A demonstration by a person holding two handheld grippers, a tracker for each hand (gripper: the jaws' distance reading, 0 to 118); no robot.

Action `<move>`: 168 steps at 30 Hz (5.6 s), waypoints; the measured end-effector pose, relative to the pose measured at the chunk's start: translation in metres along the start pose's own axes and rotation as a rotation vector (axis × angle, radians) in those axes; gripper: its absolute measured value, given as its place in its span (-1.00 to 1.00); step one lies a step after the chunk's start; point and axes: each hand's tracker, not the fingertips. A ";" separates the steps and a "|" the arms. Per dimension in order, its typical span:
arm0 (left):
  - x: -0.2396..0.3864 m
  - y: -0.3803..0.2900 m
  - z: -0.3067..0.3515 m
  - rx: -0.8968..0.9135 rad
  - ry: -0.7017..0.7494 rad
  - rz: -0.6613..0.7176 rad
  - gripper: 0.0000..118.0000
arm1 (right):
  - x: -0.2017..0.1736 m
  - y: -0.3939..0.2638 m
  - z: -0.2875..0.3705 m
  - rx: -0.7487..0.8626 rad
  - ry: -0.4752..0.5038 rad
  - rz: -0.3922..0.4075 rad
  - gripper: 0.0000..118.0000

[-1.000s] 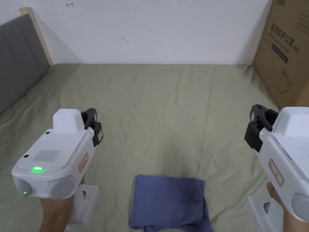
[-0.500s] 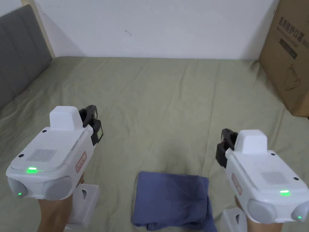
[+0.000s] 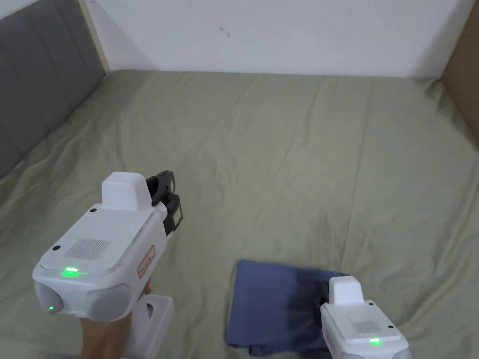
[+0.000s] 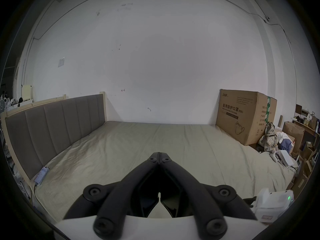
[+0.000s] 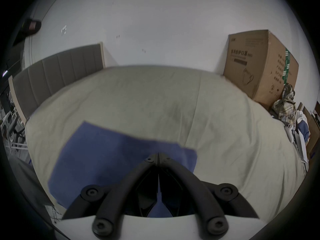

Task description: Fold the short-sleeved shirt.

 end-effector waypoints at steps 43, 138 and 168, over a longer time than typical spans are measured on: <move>-0.030 -0.115 -0.115 -0.793 -0.340 0.252 -0.81 | 0.017 0.035 0.032 0.089 0.036 -0.027 -1.00; 0.075 0.044 0.012 0.212 0.006 -0.089 -1.00 | 0.087 0.164 0.247 0.656 -0.240 -0.037 -1.00; 0.065 0.041 0.009 0.198 0.008 -0.087 -1.00 | 0.083 0.164 0.248 0.656 -0.230 -0.040 -1.00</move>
